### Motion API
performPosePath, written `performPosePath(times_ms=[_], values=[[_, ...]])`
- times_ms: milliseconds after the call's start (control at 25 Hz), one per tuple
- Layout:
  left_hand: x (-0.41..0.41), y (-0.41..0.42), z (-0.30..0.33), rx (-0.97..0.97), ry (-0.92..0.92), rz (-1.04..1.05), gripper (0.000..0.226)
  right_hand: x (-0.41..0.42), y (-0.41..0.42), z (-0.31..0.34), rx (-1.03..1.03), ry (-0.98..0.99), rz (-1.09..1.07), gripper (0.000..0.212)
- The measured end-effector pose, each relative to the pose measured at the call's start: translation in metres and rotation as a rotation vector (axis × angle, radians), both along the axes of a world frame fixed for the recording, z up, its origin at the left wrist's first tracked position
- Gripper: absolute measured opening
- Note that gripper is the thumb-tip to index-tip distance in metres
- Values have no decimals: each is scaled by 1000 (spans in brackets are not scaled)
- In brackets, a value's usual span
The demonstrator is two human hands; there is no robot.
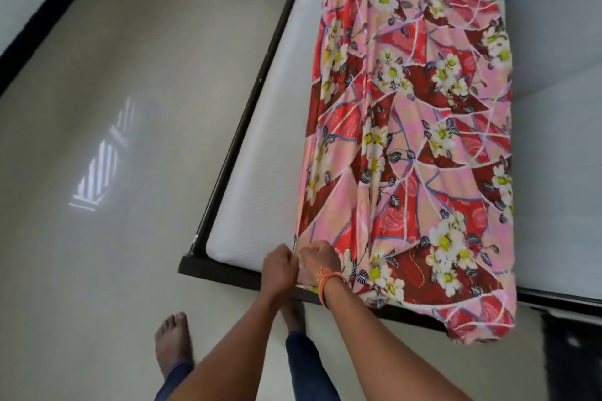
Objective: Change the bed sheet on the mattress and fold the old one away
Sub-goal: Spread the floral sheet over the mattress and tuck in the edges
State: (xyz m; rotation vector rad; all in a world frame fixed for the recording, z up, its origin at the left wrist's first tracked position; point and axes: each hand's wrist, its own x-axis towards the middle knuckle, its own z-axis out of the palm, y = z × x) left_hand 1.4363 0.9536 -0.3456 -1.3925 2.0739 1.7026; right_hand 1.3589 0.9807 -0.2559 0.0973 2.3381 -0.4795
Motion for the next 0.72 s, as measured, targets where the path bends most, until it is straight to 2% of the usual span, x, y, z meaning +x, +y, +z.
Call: performPosePath(times_ms=[40,160,320,400,520,600,720], values=[[16,1,10,75,74,64,24,7,-3,12,7,9,11,4],[47,2,50,248,83,199,18,25,-18,45,-35,-30,63,12],[43,-26,122,307,193,378,21,45,-35,92,-60,-21,31,22],[55,-46,161,274,232,331,22,58,-45,121,-127,-44,-41,25],[87,-67,201,249,227,304,21,87,-61,172,-234,-70,-36,7],[99,-75,222,277,209,306,19,100,-67,198,-266,-35,-23,16],[116,-87,247,295,173,302,17,116,-75,214,-300,-7,-19,16]])
